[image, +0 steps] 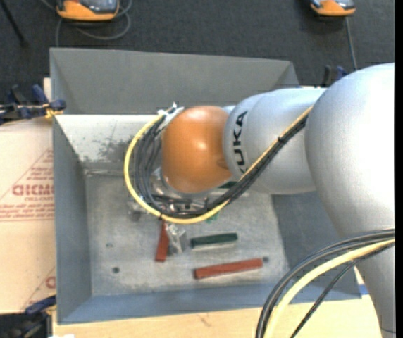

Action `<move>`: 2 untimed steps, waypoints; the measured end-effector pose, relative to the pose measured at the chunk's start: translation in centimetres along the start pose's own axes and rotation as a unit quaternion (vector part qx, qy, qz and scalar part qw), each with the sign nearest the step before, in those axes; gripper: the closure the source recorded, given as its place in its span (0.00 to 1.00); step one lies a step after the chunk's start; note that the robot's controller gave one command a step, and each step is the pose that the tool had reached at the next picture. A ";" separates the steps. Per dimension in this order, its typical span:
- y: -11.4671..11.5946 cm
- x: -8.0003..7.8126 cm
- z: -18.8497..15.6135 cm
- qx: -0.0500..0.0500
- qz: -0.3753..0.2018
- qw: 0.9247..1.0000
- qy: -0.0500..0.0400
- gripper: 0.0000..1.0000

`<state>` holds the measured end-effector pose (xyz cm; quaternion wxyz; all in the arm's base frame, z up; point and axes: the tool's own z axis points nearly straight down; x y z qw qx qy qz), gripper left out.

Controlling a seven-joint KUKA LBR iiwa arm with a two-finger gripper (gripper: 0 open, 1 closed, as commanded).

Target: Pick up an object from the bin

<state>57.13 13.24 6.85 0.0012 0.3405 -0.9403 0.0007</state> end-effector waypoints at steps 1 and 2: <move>-3.0 0.4 -3.3 0.002 -0.156 0.988 -0.004 0.00; -1.4 -2.1 -3.5 0.001 -0.246 0.969 -0.004 0.00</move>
Offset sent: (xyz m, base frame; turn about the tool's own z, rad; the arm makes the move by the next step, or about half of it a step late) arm 0.0133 -0.0238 0.0315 -0.3165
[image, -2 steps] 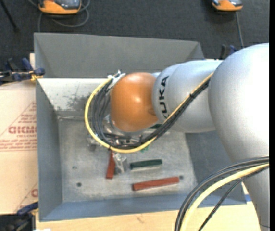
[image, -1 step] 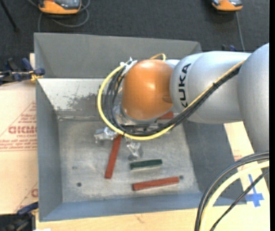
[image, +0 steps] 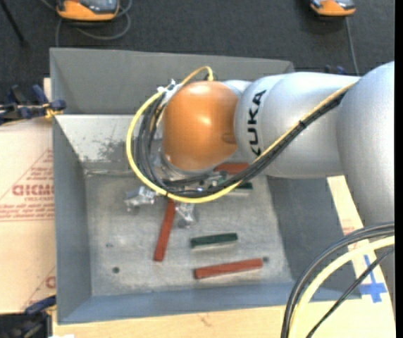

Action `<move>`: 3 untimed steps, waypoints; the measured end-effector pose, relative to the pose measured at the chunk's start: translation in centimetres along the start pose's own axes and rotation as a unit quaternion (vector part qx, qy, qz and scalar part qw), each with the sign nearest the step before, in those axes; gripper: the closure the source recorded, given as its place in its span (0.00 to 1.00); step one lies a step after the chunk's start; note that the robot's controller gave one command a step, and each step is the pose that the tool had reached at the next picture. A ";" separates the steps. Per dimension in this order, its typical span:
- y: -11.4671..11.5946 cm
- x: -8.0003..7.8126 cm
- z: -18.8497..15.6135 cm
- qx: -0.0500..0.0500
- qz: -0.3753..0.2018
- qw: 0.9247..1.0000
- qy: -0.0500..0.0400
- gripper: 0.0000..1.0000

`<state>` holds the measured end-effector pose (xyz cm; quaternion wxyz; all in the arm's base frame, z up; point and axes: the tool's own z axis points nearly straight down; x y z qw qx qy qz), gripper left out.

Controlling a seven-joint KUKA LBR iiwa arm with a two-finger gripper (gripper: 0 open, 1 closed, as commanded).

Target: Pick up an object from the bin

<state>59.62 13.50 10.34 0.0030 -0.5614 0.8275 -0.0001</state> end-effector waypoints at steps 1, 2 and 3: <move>0.3 -1.2 3.1 0.001 -0.171 0.985 0.000 0.00; 0.1 -1.4 2.9 0.001 -0.168 0.986 -0.003 0.00; 0.1 -1.4 2.9 0.000 -0.168 0.986 -0.002 1.00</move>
Offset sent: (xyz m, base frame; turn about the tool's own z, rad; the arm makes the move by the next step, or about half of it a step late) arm -0.0004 0.0126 -0.0334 -0.3472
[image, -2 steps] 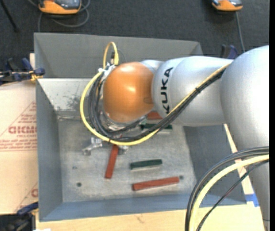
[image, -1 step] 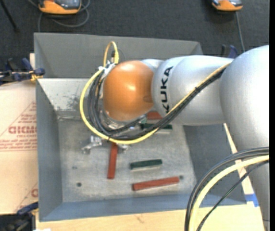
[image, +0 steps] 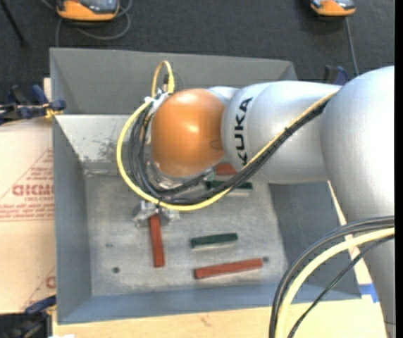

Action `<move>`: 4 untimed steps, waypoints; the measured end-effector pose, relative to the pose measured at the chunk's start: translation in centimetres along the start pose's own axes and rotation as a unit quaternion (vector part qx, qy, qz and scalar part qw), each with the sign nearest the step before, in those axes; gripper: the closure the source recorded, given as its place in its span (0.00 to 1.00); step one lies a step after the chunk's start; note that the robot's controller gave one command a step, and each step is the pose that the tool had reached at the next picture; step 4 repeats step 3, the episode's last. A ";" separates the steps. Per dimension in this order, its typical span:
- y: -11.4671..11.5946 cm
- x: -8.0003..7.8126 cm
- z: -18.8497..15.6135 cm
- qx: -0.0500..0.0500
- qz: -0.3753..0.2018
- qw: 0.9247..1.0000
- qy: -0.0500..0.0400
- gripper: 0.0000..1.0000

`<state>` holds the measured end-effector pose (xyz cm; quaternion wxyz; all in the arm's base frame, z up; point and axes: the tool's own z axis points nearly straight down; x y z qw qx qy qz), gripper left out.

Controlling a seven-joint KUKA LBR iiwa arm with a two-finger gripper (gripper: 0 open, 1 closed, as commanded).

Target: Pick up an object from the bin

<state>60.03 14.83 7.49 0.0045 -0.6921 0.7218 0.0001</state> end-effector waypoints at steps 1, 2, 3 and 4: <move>-0.2 0.0 -1.6 0.000 0.004 1.000 0.001 1.00; -0.5 0.0 -6.7 0.001 0.008 1.000 0.002 1.00; -0.7 0.0 -12.3 0.002 0.011 1.000 0.002 1.00; -0.7 0.0 -12.3 0.002 0.011 1.000 0.002 1.00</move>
Offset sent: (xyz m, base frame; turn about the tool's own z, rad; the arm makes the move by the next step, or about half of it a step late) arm 0.0000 -0.0001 0.0142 0.0000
